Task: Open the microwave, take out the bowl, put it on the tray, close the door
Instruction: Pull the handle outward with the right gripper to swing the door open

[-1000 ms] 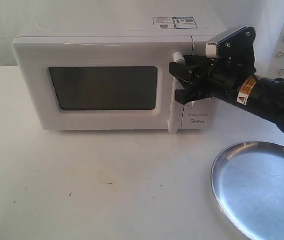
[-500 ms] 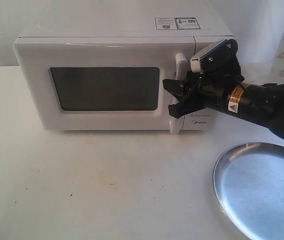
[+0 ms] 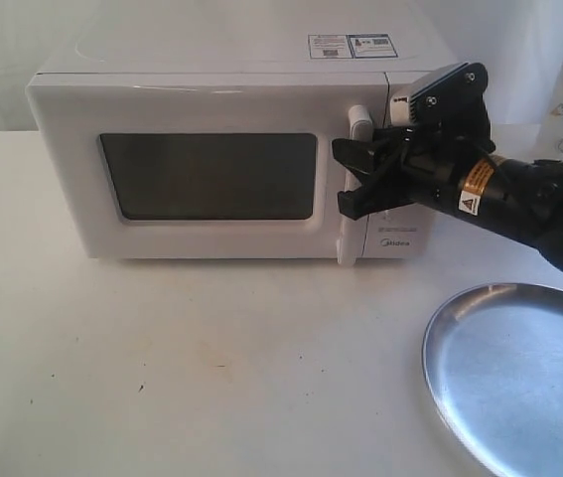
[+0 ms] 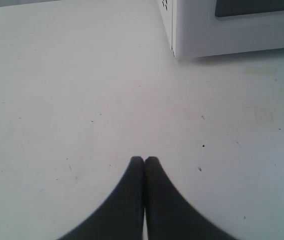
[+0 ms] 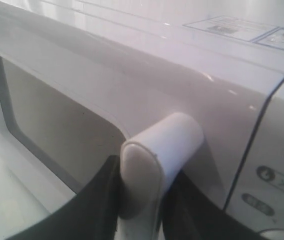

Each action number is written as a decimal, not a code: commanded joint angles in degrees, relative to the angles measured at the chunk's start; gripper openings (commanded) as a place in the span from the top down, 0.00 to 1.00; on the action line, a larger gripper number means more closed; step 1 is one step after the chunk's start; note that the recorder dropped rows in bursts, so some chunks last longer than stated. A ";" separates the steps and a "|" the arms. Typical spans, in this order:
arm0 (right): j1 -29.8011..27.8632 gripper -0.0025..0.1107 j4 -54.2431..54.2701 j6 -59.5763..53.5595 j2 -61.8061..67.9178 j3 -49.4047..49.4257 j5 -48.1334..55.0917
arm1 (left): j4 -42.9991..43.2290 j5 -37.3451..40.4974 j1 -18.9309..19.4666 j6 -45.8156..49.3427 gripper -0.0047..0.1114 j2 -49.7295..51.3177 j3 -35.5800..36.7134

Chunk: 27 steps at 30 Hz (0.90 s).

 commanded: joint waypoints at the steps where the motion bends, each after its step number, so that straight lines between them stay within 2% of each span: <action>1: 0.82 0.98 -9.12 -1.59 -1.48 -0.75 -11.23 | -0.67 0.09 -0.27 0.00 0.96 -0.12 -0.16; 4: 0.82 0.98 -11.79 -1.87 -1.48 -0.75 -11.23 | -0.67 0.09 -0.27 0.00 0.96 -0.12 -0.16; 8: 0.82 0.98 -15.06 -1.81 -1.98 -0.75 -19.74 | -0.67 0.09 -0.27 0.00 0.96 -0.12 -0.16; 11: 0.82 0.98 -16.79 -1.48 -3.48 -0.75 -21.96 | -0.67 0.09 -0.27 0.00 0.96 -0.12 -0.16; 22: 0.82 0.98 -18.21 -1.00 -9.17 1.82 -20.81 | -0.67 0.09 -0.27 0.00 0.96 -0.12 -0.16; 27: 0.82 0.98 -20.62 2.82 -11.45 1.88 -14.79 | -0.67 0.09 -0.27 0.00 0.96 -0.12 -0.16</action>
